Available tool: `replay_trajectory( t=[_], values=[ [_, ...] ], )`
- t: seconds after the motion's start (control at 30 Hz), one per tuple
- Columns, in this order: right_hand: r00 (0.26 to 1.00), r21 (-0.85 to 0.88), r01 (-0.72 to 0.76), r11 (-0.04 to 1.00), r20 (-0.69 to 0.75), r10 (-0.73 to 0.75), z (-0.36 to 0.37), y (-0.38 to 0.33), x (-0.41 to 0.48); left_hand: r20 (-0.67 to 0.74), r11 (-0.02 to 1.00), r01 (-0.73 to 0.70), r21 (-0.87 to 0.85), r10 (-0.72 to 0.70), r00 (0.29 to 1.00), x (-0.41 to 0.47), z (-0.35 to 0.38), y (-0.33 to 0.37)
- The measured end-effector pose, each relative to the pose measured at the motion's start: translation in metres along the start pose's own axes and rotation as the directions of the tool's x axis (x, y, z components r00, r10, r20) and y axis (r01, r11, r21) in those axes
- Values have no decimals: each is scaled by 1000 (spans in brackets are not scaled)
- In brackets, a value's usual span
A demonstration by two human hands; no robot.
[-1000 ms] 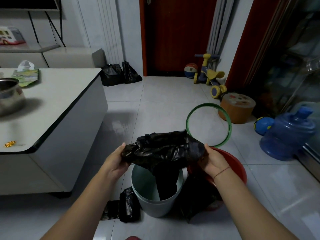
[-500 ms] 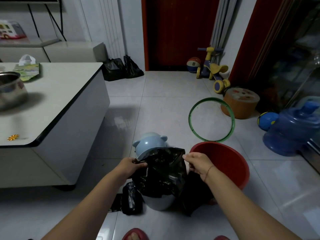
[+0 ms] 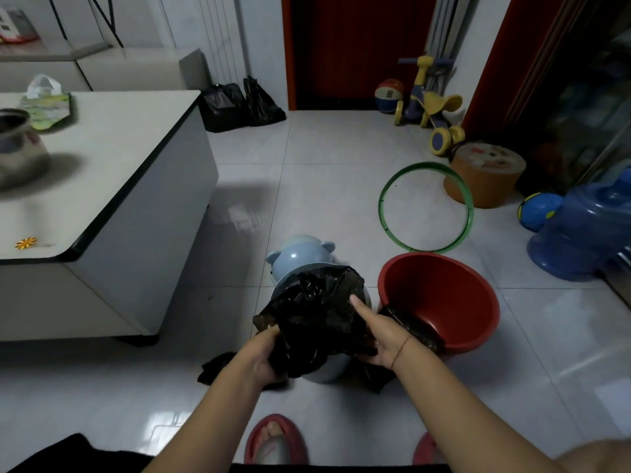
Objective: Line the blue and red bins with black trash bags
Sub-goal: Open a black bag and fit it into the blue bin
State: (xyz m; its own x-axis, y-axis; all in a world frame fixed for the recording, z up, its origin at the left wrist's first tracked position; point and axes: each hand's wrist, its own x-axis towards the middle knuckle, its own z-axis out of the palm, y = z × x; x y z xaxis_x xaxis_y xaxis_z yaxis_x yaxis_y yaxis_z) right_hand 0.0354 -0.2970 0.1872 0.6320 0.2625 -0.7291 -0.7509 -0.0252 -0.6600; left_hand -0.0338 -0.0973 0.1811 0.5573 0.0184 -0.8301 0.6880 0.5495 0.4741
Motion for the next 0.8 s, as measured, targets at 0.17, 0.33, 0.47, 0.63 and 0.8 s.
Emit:
replay_trajectory(
  t=[0.17,0.33,0.47,0.63,0.8],
  values=[
    [991,143,112,983,51,-121,17,15,-4,25,978,-98,-185,104,994,-3,17,-25],
    [984,318,178,931,-85,-160,15,20,-5,40,939,-84,-333,103,994,-4,16,-33],
    [997,520,34,853,36,-61,-8,10,-7,16,919,22,-394,-17,1000,2,-3,-20],
    [997,587,-33,809,-42,71,-34,-2,-6,-2,917,-17,-399,18,1000,10,-29,2],
    [999,409,-30,912,-11,38,-46,-11,-9,95,987,-17,-159,33,995,16,-49,22]
  ],
)
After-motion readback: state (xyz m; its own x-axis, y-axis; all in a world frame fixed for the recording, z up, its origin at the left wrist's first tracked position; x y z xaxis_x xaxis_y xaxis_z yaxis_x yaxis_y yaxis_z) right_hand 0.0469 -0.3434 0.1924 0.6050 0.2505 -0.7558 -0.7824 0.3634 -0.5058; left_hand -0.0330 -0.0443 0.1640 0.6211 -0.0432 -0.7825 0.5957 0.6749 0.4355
